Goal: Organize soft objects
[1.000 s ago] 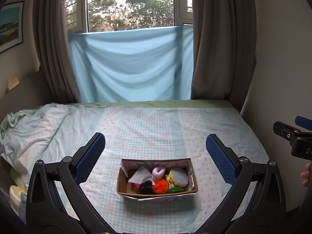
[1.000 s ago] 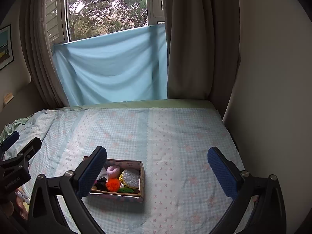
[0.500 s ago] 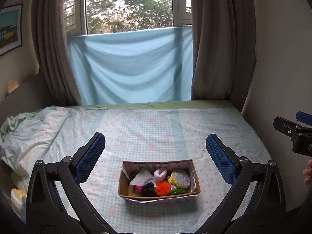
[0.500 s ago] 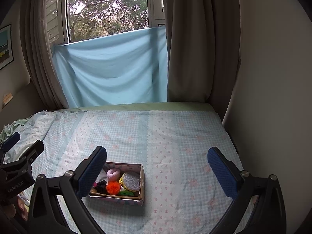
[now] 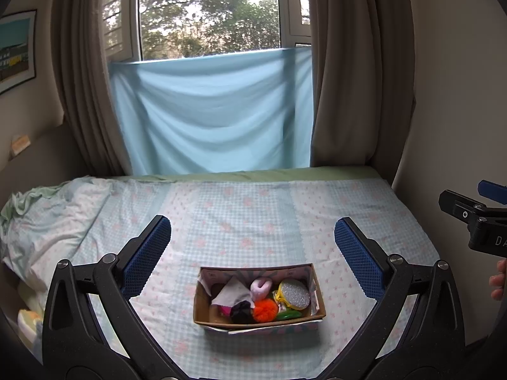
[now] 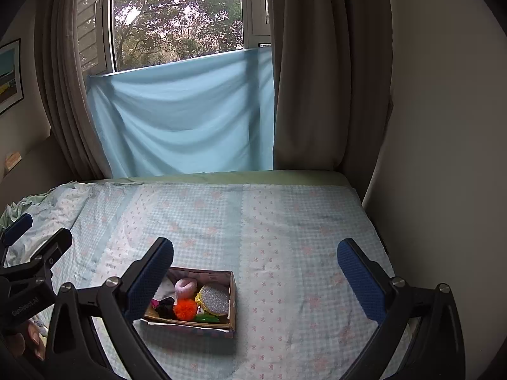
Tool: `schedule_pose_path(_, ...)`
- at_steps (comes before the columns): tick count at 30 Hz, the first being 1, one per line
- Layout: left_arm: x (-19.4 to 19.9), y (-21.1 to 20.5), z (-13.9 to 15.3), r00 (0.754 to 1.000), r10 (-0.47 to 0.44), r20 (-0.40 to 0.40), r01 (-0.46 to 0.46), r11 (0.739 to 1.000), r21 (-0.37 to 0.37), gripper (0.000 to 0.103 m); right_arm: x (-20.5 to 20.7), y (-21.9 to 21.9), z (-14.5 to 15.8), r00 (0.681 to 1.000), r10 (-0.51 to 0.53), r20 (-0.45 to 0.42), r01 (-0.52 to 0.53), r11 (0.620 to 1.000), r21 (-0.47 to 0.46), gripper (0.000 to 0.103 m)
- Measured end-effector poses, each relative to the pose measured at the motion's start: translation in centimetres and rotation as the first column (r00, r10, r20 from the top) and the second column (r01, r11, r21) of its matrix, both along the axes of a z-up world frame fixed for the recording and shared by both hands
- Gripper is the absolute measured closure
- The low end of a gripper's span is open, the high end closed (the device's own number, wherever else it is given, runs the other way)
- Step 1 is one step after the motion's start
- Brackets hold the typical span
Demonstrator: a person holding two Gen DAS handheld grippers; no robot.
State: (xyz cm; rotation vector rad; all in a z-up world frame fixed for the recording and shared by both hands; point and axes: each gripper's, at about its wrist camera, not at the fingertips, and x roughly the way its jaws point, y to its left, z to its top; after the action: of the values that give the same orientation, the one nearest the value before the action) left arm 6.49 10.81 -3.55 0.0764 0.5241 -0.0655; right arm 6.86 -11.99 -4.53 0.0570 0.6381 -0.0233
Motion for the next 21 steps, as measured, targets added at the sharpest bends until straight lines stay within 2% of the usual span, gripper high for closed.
schedule_pose_path(13, -0.19, -0.12, 0.06, 1.000, 0.000, 0.010, 0.000, 1.000, 0.009, 0.000, -0.37, 0.07, 0.51, 1.000, -0.010, 0.020, 0.010, 1.000, -0.009, 0.000)
schedule_pose_path(21, -0.49, -0.06, 0.50, 0.999, 0.009, 0.049, -0.009, 1.000, 0.015, 0.000, -0.41, 0.14, 0.48, 1.000, -0.012, 0.020, 0.012, 1.000, -0.009, 0.000)
